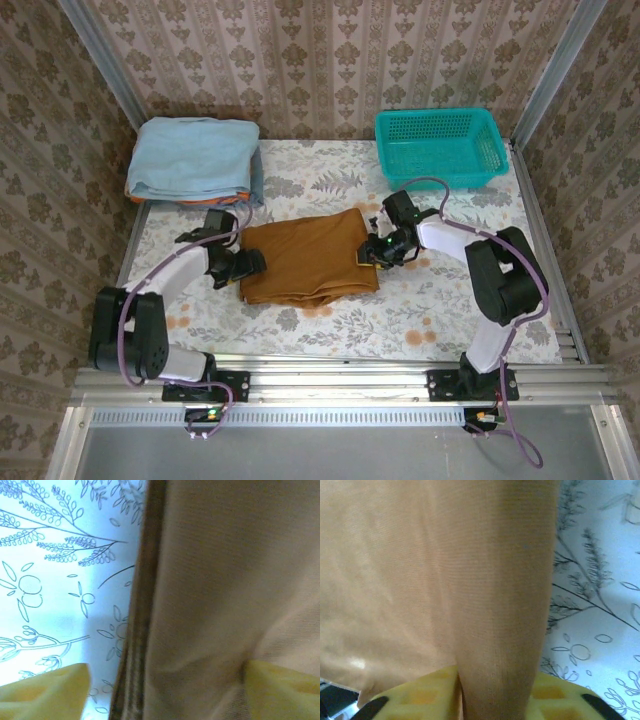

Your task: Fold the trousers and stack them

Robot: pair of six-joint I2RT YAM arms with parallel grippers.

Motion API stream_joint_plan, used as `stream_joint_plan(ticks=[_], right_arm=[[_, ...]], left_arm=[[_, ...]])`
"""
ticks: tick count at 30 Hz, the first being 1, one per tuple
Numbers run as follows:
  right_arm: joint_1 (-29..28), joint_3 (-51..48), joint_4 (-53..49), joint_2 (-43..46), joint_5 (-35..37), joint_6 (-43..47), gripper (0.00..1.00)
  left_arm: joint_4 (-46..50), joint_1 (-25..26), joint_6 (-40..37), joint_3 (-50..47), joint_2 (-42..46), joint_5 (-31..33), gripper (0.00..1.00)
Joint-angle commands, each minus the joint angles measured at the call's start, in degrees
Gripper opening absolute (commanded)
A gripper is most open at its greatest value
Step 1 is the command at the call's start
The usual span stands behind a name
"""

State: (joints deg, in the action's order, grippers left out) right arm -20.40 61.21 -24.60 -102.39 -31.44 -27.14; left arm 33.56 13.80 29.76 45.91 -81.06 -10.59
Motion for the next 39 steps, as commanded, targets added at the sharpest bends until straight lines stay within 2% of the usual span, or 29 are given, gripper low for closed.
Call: stream_joint_plan(ticks=[1,4,9,11,16,17,20,23,28,32,35,39], right_arm=[[0.3,0.0,-1.3,1.9,2.1,1.2,0.41],[0.4,-0.3,-2.9,3.2,4.2,2.4,0.48],[0.3,-1.9,-3.3,1.2,5.4,3.8,0.5],[0.1,-3.3,-1.3,0.4,4.0,3.4,0.51],[-1.1,-6.5,6.8,-2.5,-3.2,0.1,0.52],[-1.5,-6.9,7.6,-2.5,-3.3,-0.2,0.52],[-2.9,-7.7,8.6,-2.1,-3.2,-1.2,0.51],[-3.1,-8.1,8.4,-0.7,-2.3,-1.4,0.51],[-3.1,-7.3,6.0,0.8,-0.6,-0.2,0.52],[-3.1,-7.6,5.0,1.5,0.3,-0.1,0.52],[-3.1,-8.3,5.4,1.8,0.3,-0.4,0.52],[-3.9,-8.7,6.3,2.3,-0.7,-1.3,0.52]], left_arm=[[2.0,0.2,-0.7,1.0,-0.1,4.7,0.9],[0.8,-0.3,-1.1,0.9,-1.9,3.9,0.88],[-7.1,-0.3,0.0,-3.2,-4.8,-3.8,0.66],[-10.2,-0.5,0.6,-5.4,-5.4,-5.8,0.61],[-14.1,-0.8,2.1,-9.3,-6.8,-8.1,0.58],[-13.8,-0.8,2.1,-9.6,-6.7,-7.8,0.59],[-8.7,-0.5,2.0,-8.7,-4.9,-3.7,0.8],[-2.7,0.1,1.5,-6.9,-0.2,1.7,0.91],[5.1,0.1,1.3,-2.9,1.1,10.8,0.91],[1.5,0.3,1.8,-3.9,-3.6,7.9,0.88],[0.7,2.1,3.2,-3.8,-6.4,8.6,0.87],[-3.4,1.8,5.3,-6.1,-7.0,3.1,0.81]])
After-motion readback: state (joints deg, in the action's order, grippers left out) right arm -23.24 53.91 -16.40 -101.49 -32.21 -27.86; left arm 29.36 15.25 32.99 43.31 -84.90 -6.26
